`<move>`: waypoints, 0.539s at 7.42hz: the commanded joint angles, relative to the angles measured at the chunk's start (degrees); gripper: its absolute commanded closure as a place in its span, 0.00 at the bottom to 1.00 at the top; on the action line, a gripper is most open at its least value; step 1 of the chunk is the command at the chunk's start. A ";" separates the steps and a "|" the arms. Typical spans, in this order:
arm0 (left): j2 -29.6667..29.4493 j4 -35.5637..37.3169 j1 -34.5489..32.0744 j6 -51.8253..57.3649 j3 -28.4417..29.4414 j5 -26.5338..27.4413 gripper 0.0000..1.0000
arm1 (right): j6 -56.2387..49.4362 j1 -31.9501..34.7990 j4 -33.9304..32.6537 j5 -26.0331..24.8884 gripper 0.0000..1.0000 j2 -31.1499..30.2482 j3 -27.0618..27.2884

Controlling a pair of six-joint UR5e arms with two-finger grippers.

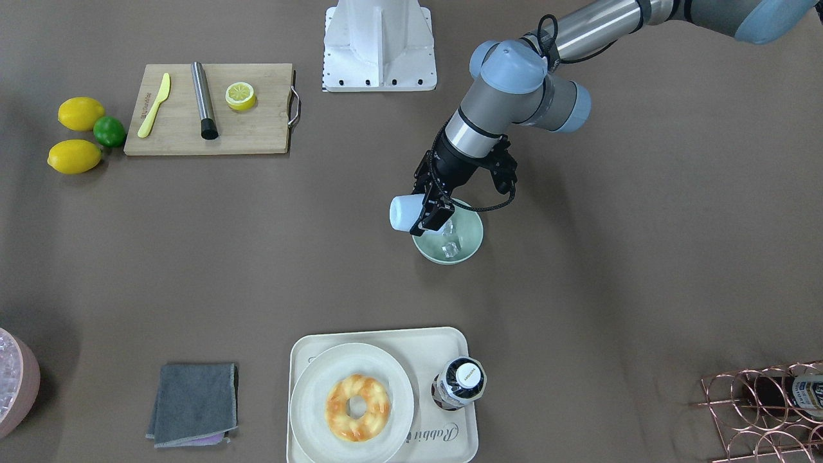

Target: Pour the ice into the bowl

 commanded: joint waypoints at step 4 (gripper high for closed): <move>2.08 0.68 -0.59 0.22 -0.26 2.18 0.32 | 0.00 -0.09 0.00 0.05 0.01 0.90 -0.66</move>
